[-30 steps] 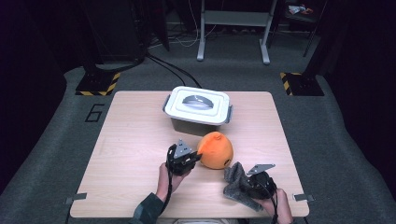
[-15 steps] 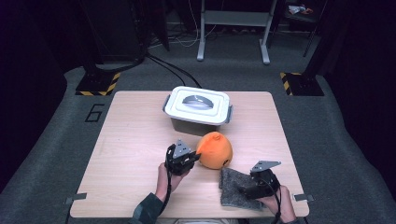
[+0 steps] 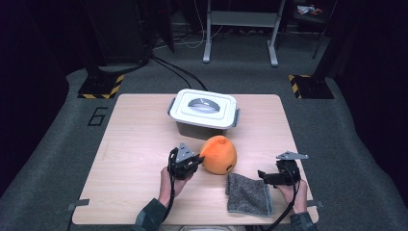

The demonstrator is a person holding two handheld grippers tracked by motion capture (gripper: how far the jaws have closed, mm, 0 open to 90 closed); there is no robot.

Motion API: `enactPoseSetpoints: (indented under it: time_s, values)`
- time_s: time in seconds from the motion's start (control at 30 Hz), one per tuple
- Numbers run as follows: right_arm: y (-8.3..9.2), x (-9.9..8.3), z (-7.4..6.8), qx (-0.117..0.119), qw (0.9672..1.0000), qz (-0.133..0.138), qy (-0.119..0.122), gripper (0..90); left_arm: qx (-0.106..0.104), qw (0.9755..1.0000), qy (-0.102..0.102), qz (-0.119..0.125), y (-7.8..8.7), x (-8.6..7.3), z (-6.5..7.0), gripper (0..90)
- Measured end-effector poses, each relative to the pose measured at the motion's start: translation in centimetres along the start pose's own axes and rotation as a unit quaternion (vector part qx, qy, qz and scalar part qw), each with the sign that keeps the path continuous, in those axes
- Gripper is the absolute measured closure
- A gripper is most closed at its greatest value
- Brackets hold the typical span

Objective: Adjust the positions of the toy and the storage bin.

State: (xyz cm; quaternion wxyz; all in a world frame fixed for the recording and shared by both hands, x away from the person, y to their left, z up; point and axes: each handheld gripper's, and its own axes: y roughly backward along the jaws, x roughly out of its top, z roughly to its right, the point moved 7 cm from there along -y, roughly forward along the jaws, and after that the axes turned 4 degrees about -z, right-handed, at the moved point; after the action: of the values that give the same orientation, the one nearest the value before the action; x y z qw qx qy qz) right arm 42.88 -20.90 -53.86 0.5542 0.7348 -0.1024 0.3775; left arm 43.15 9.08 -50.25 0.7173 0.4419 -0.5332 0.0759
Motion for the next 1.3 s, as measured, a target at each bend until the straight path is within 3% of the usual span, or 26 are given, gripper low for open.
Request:
enactPoseSetpoints:
  time_s: [0.23, 0.53, 0.83, 1.3]
  values:
    - [-2.1, -0.4, 2.3, -0.032, 0.9994, -0.006, -0.008, 7.0, 0.002, 0.9998, -0.012, 0.015, 0.5, 0.4, 0.0, 84.1]
    - [-3.2, -0.6, 2.9, -0.044, 0.999, -0.002, -0.003, 8.5, 0.005, 0.9993, -0.029, 0.023, 1.3, 1.1, 0.0, 84.4]
    - [-3.7, -0.9, 3.4, -0.061, 0.9981, -0.002, 0.003, 8.9, 0.011, 0.9993, -0.028, 0.023, 2.2, 1.2, -0.2, 84.4]
    - [-3.8, -0.9, 3.6, -0.057, 0.9982, 0.01, 0.012, 8.8, 0.046, 0.9982, -0.019, 0.032, 5.2, 0.6, -2.6, 84.3]
